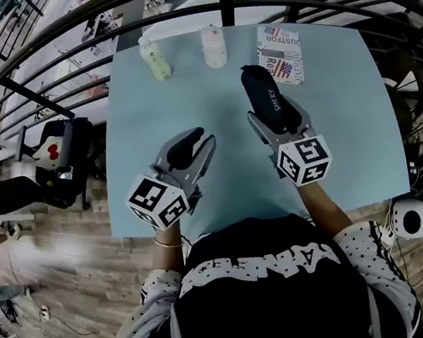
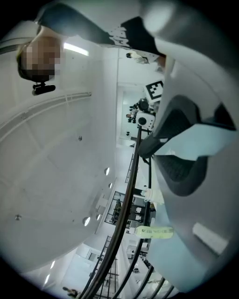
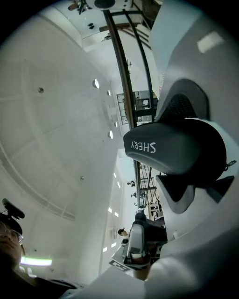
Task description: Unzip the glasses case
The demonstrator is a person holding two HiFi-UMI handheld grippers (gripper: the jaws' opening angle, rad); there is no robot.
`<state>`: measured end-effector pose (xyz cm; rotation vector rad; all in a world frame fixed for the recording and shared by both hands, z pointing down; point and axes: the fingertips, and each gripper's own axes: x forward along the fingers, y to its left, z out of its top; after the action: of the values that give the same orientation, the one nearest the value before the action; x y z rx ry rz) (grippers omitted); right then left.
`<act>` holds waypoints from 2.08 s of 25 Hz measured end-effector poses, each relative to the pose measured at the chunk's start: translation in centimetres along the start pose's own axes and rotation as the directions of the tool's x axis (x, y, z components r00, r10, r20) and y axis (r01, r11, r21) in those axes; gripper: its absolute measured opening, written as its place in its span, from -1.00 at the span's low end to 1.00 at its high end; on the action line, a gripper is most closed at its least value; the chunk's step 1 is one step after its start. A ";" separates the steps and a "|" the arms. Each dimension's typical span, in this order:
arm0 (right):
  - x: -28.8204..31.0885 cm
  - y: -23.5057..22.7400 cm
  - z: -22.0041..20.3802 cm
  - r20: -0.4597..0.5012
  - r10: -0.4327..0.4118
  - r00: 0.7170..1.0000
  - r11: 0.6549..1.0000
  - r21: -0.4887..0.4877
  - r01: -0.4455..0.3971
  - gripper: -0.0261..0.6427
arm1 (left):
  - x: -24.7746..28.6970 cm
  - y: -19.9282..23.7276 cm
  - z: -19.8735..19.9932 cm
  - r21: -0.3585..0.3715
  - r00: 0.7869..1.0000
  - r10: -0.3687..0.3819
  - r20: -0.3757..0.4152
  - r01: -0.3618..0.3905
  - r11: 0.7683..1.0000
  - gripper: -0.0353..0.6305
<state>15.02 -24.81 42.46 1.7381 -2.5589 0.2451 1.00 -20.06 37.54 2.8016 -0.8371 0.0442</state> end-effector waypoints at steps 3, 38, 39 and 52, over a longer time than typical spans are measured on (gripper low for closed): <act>-0.1 2.1 1.1 0.025 0.073 0.997 0.996 -0.055 -0.071 0.16 | 0.1 -0.4 0.5 -0.015 0.999 -0.033 0.006 0.033 0.999 -0.89; -3.7 16.5 4.0 0.012 0.608 0.794 0.681 -0.522 -0.514 0.16 | 1.1 -3.8 3.9 -0.161 0.974 -0.216 0.062 0.223 0.961 -0.89; -3.7 16.7 3.9 0.008 0.613 0.790 0.674 -0.528 -0.517 0.16 | 1.1 -3.7 3.8 -0.165 0.975 -0.210 0.065 0.219 0.962 -0.89; -3.0 17.1 2.7 -0.040 0.609 0.792 0.629 -0.584 -0.513 0.18 | 0.9 -2.7 3.2 -0.240 0.985 -0.152 0.081 0.167 0.956 -0.89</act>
<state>0.49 -16.32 37.56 0.7327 -2.7943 -0.6321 3.08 -19.04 33.95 2.6344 -0.5810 -0.1621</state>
